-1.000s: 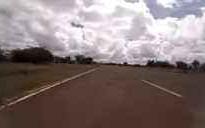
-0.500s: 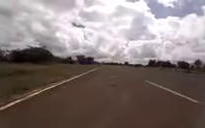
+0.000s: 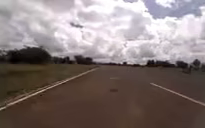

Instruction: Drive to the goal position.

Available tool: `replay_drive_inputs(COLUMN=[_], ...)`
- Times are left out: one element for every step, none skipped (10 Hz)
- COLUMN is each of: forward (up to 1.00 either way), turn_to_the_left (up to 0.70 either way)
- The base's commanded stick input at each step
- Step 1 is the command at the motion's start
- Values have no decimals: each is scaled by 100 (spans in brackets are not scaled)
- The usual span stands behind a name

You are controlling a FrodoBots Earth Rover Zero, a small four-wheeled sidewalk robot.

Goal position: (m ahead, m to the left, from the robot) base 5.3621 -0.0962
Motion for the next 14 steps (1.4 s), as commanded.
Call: replay_drive_inputs(forward=[100,100,100,100,100,100,100,100,100,100,100,100,100,100], turn_to_the_left=[0,0,0,0,0,0,-4,-11,-18,-14,-10,0,0,0])
